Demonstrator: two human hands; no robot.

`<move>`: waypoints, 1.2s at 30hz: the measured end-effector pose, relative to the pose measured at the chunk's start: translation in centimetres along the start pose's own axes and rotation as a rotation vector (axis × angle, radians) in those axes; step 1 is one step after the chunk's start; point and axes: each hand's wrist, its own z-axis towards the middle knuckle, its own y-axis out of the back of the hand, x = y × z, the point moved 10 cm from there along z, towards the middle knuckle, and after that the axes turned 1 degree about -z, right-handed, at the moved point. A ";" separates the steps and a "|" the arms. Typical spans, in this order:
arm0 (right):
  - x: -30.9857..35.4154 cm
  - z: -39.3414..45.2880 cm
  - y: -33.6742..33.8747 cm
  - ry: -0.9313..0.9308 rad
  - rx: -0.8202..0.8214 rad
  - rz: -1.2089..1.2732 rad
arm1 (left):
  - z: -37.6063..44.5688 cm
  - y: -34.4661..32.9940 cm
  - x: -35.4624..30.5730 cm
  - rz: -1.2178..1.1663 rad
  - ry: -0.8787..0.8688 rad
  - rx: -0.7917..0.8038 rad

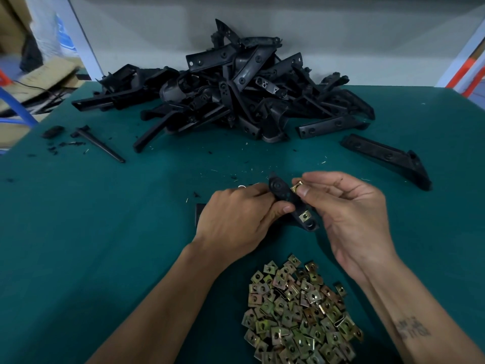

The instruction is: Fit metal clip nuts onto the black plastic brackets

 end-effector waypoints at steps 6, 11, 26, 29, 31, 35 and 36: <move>0.4 -0.3 0.0 0.061 -0.039 -0.016 | -0.1 0.0 0.1 0.009 -0.009 -0.003; 1.0 -0.4 -0.2 0.134 -0.033 -0.110 | -0.1 -0.2 0.1 0.018 -0.015 0.011; 1.7 -1.1 -0.9 0.267 0.022 -0.248 | -0.2 0.1 0.0 0.009 -0.039 -0.024; 0.7 -0.7 -0.7 0.168 0.023 -0.132 | -0.2 0.1 0.0 0.011 -0.040 -0.032; -0.1 -0.5 -0.7 0.101 0.026 -0.072 | -0.2 0.0 0.1 0.012 -0.038 -0.029; -0.8 -0.4 -0.8 0.003 0.055 -0.022 | -0.1 -0.1 0.1 0.016 -0.025 -0.020; -0.9 -0.3 -0.8 -0.007 0.064 -0.024 | -0.1 0.0 0.1 0.015 -0.024 -0.023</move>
